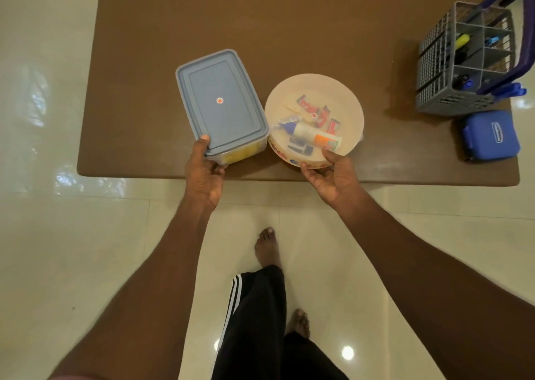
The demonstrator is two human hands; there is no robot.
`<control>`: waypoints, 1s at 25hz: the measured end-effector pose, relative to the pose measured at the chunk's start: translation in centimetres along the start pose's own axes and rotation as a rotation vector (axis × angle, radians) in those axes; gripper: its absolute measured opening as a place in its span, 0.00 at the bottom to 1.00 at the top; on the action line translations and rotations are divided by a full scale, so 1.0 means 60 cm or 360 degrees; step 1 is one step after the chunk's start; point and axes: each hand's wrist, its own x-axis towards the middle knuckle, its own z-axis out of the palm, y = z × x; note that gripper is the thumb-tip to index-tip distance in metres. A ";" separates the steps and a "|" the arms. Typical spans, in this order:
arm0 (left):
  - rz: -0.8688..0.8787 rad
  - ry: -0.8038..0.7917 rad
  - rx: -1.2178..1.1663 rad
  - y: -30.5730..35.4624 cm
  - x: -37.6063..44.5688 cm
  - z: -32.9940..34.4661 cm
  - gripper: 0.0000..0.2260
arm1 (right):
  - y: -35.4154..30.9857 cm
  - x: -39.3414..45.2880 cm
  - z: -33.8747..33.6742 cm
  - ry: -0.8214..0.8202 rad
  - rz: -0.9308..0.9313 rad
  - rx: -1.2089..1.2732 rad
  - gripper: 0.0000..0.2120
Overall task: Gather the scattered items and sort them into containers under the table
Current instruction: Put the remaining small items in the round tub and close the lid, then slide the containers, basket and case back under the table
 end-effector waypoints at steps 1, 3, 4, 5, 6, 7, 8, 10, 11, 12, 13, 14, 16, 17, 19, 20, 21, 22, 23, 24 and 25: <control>-0.0003 -0.0009 0.0027 -0.005 -0.015 -0.013 0.20 | 0.010 -0.007 -0.011 -0.0009 -0.0016 -0.0006 0.21; -0.0063 0.0011 0.0041 -0.017 -0.042 -0.045 0.25 | 0.030 -0.019 -0.033 -0.0043 -0.0046 -0.0025 0.22; -0.0069 0.0012 0.0029 -0.025 -0.058 -0.064 0.26 | 0.042 -0.026 -0.046 -0.0073 -0.0064 -0.0037 0.22; -0.0053 0.0008 0.0021 -0.037 -0.080 -0.086 0.27 | 0.056 -0.037 -0.064 -0.0102 -0.0081 -0.0050 0.22; -0.0031 0.0015 -0.0007 -0.048 -0.102 -0.107 0.28 | 0.068 -0.050 -0.081 -0.0124 -0.0088 -0.0064 0.22; -0.0007 0.0029 -0.0042 -0.056 -0.123 -0.126 0.29 | 0.080 -0.063 -0.098 -0.0162 -0.0091 -0.0064 0.22; 0.0027 0.0048 -0.0073 -0.068 -0.149 -0.147 0.30 | 0.097 -0.078 -0.121 -0.0193 -0.0102 -0.0055 0.22; 0.0083 0.0076 -0.0045 -0.093 -0.196 -0.189 0.31 | 0.130 -0.105 -0.162 -0.0217 -0.0105 -0.0046 0.22; 0.0087 0.0088 -0.0040 -0.109 -0.218 -0.214 0.30 | 0.149 -0.118 -0.186 -0.0220 -0.0097 -0.0048 0.23; 0.0071 0.0116 -0.0048 -0.126 -0.236 -0.239 0.28 | 0.167 -0.128 -0.209 -0.0226 -0.0090 -0.0046 0.23; 0.0045 0.0162 -0.0056 -0.144 -0.254 -0.265 0.25 | 0.187 -0.137 -0.234 -0.0215 -0.0085 -0.0053 0.24; 0.0020 0.0214 -0.0053 -0.163 -0.268 -0.291 0.22 | 0.206 -0.144 -0.257 -0.0190 -0.0074 -0.0071 0.24; -0.0044 0.0301 -0.0026 -0.198 -0.287 -0.343 0.22 | 0.249 -0.152 -0.303 -0.0155 -0.0044 -0.0109 0.24; -0.0079 0.0339 -0.0006 -0.210 -0.287 -0.363 0.24 | 0.268 -0.149 -0.319 -0.0152 -0.0033 -0.0112 0.25; -0.0115 0.0392 0.0034 -0.232 -0.275 -0.396 0.25 | 0.304 -0.131 -0.345 -0.0120 -0.0006 -0.0138 0.25; -0.0108 0.0410 0.0032 -0.243 -0.257 -0.415 0.25 | 0.328 -0.111 -0.354 -0.0114 0.0003 -0.0145 0.25; -0.0106 0.0422 0.0032 -0.248 -0.238 -0.425 0.24 | 0.342 -0.091 -0.360 -0.0097 0.0000 -0.0162 0.25; -0.0110 0.0435 0.0029 -0.250 -0.217 -0.432 0.23 | 0.352 -0.071 -0.362 -0.0080 -0.0007 -0.0171 0.24; -0.0109 0.0451 0.0021 -0.255 -0.189 -0.440 0.23 | 0.366 -0.042 -0.363 -0.0070 -0.0008 -0.0157 0.24; -0.0095 0.0452 0.0020 -0.259 -0.158 -0.447 0.22 | 0.375 -0.012 -0.360 -0.0073 -0.0010 -0.0144 0.22; -0.0070 0.0431 0.0023 -0.264 -0.118 -0.454 0.22 | 0.385 0.024 -0.354 -0.0098 -0.0029 -0.0143 0.20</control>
